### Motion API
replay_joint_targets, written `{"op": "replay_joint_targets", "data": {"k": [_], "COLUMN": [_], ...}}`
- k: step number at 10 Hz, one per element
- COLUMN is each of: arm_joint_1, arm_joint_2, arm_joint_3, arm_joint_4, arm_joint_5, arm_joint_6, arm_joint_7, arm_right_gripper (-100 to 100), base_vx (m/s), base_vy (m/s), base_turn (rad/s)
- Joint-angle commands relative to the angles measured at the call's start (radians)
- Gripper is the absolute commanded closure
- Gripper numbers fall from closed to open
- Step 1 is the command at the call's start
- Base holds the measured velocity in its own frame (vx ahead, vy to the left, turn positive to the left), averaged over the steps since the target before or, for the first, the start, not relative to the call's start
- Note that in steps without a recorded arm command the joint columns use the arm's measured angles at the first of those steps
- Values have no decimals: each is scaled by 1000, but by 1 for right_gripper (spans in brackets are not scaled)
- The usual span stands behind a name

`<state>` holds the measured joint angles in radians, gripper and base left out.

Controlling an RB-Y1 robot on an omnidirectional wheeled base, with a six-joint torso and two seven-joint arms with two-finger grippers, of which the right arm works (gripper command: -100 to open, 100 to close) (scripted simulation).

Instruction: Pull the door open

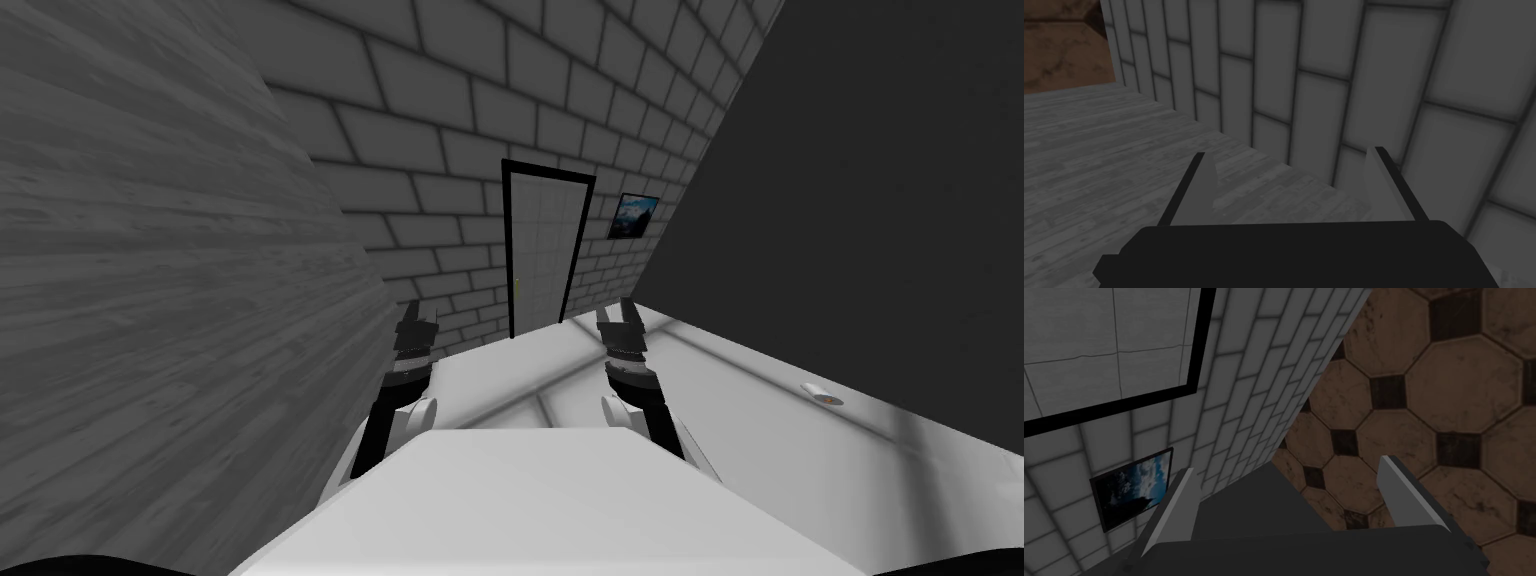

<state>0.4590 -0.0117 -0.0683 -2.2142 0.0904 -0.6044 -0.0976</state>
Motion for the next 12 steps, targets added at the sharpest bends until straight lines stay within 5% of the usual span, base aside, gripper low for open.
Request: {"op": "replay_joint_targets", "data": {"k": [1, 12], "arm_joint_1": [-9, -67], "arm_joint_2": [-11, -56], "arm_joint_3": [5, 38], "arm_joint_4": [36, 253], "arm_joint_5": [-26, -184], "arm_joint_6": [-7, -50], "arm_joint_7": [-29, -205], "arm_right_gripper": [-100, -100], "base_vx": [56, 108], "base_vy": [-10, -31], "base_turn": [148, 135]}}
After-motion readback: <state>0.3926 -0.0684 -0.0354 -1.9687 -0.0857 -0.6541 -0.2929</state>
